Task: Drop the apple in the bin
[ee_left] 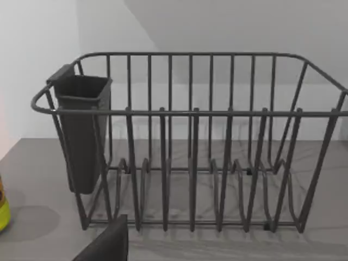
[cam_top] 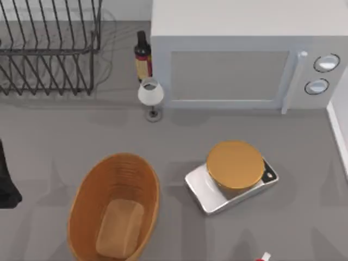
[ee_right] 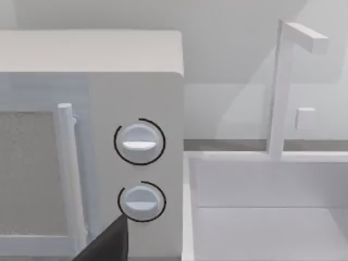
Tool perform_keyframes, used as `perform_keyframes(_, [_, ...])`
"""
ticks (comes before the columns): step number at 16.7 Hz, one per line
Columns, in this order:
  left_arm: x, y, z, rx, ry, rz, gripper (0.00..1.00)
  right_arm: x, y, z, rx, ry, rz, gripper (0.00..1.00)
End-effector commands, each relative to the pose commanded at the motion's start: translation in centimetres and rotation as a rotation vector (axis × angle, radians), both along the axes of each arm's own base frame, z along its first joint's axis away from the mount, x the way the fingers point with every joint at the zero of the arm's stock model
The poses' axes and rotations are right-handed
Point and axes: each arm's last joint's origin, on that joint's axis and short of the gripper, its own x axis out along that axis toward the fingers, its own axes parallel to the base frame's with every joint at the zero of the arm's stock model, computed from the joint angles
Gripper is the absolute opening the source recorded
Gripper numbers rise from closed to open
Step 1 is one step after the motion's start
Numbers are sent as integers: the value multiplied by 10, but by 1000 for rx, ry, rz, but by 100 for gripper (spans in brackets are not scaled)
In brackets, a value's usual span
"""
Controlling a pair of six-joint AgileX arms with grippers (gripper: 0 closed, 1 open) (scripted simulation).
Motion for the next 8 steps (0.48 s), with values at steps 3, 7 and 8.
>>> perform_keyframes(3, [0,0,2,9,8,3,100,0,0,0,0,0,0,100])
perform_keyframes(7, [4,3,24,133,129,24,100,0,0,0,0,0,0,100])
perform_keyframes(8, [7,4,31,180,183,25,100,0,0,0,0,0,0,100])
